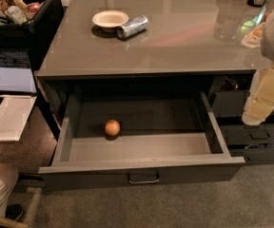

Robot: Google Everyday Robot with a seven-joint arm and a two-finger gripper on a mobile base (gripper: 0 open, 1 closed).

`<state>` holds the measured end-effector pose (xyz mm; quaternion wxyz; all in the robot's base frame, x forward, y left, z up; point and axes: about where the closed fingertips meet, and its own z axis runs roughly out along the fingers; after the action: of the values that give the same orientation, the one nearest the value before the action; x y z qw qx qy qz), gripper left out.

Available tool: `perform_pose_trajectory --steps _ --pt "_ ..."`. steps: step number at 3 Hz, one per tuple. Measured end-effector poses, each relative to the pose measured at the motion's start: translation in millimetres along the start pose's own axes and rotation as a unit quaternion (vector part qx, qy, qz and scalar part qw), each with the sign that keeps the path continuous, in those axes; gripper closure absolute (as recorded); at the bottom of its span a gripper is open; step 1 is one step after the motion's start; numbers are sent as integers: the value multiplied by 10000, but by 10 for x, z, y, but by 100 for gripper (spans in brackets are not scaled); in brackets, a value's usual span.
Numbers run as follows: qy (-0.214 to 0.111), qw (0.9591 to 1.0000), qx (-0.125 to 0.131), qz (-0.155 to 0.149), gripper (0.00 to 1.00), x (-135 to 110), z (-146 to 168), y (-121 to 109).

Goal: Pick orange from top drawer and place on counter

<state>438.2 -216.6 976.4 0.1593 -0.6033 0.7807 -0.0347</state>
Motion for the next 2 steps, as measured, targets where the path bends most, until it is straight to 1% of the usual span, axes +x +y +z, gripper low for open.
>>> perform_pose_trajectory --steps 1,2 --pt "-1 10000 1 2 0 0 1 0" --pt "-79 9997 78 197 0 5 89 7"
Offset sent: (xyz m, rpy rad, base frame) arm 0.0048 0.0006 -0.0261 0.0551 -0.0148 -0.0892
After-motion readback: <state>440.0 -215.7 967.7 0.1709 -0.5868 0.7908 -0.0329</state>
